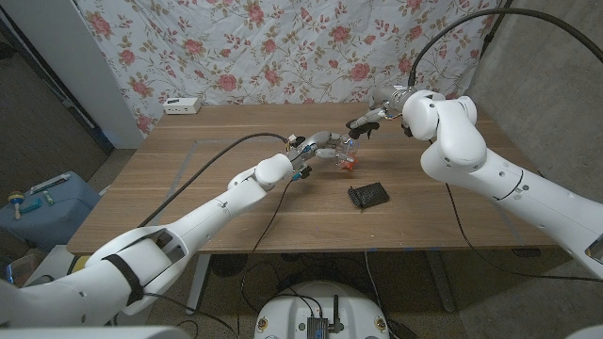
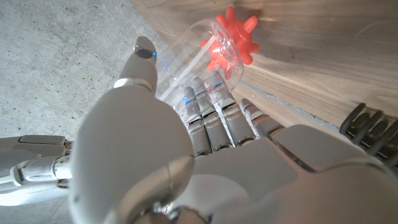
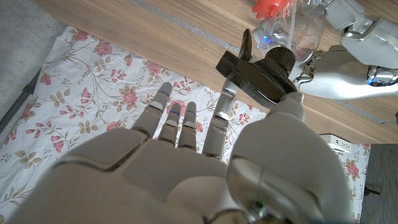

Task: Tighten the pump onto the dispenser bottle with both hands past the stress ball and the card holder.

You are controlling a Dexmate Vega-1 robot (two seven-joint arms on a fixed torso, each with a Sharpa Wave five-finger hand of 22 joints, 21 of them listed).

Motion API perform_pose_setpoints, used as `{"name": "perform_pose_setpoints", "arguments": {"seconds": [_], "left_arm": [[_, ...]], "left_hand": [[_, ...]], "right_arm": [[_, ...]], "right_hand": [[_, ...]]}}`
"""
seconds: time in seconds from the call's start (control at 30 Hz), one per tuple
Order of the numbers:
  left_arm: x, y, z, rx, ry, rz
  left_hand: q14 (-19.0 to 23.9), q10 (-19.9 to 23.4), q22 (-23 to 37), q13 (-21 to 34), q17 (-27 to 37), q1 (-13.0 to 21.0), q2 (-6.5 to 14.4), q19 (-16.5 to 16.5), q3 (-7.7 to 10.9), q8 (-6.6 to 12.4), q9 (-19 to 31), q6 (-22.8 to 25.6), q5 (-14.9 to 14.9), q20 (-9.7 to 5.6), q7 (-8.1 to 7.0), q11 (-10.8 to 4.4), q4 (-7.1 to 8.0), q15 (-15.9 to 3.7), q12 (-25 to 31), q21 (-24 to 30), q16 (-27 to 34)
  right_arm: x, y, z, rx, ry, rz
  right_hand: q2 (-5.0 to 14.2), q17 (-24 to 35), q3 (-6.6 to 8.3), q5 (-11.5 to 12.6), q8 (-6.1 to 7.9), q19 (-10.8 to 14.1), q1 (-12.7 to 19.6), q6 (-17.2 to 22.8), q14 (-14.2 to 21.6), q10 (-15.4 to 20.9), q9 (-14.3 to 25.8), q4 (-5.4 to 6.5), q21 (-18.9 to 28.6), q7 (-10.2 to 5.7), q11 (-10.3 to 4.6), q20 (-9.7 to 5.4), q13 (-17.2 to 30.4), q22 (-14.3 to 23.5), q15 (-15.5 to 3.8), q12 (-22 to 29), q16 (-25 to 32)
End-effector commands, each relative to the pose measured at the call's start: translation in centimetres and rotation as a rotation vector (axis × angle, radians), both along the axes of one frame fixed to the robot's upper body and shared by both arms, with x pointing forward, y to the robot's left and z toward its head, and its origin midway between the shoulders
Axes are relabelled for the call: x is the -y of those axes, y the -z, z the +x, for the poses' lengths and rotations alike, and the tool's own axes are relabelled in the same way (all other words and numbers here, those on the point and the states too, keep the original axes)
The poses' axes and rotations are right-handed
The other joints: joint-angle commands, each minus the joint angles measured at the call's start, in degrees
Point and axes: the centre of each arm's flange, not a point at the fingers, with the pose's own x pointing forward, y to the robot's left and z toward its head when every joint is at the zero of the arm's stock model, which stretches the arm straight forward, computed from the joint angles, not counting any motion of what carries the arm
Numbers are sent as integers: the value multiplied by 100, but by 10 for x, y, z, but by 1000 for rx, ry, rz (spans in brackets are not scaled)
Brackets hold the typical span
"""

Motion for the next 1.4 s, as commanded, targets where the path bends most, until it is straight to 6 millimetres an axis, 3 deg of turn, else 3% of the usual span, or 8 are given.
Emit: {"name": "perform_pose_setpoints", "arguments": {"seconds": [0.03,0.5,0.93,1.1,1.4], "left_arm": [[-3,1,-1,0,-3,-4],[-4,0,2,0,5,-6],[-4,-1,5,-3,9,-6],[-4,-2,6,-5,9,-4],[0,-3,9,-8,15,1]], "left_hand": [[33,94,16,30,11,-352,414,52,485,45,34,431,19,-572,-26,-65,474,-307,14,-6,10],[31,107,16,39,11,-356,416,58,490,45,34,439,19,-564,-22,-73,476,-305,19,-5,11],[26,123,16,38,9,-350,418,63,497,47,35,448,22,-564,-41,-75,472,-302,20,-4,9],[27,114,16,40,9,-353,416,64,496,47,35,451,22,-563,-36,-68,473,-304,15,-5,10],[25,111,16,35,10,-336,417,66,502,43,35,443,24,-552,-31,-55,463,-304,8,-4,10]], "right_arm": [[-6,2,0,8,32,-11],[-15,4,4,27,57,-21],[-19,3,8,55,79,-26],[-21,3,9,80,94,-28],[-21,3,12,94,98,-19]], "right_hand": [[13,16,-13,-12,81,81,-25,194,106,124,16,28,53,-2,-23,-4,11,20,-13,39,35],[85,9,49,-13,273,210,-29,679,343,400,-47,3,67,-36,-90,-50,3,20,-113,69,77],[181,-1,161,-7,534,371,69,1159,577,707,-2,-79,84,-140,-192,-114,-5,21,-240,102,108],[246,-6,251,-5,724,462,169,1460,723,891,64,-153,88,-186,-239,-121,-9,21,-324,118,127],[310,-4,335,-5,909,567,231,1785,879,1074,102,-207,94,-203,-300,-146,-13,20,-405,129,147]]}}
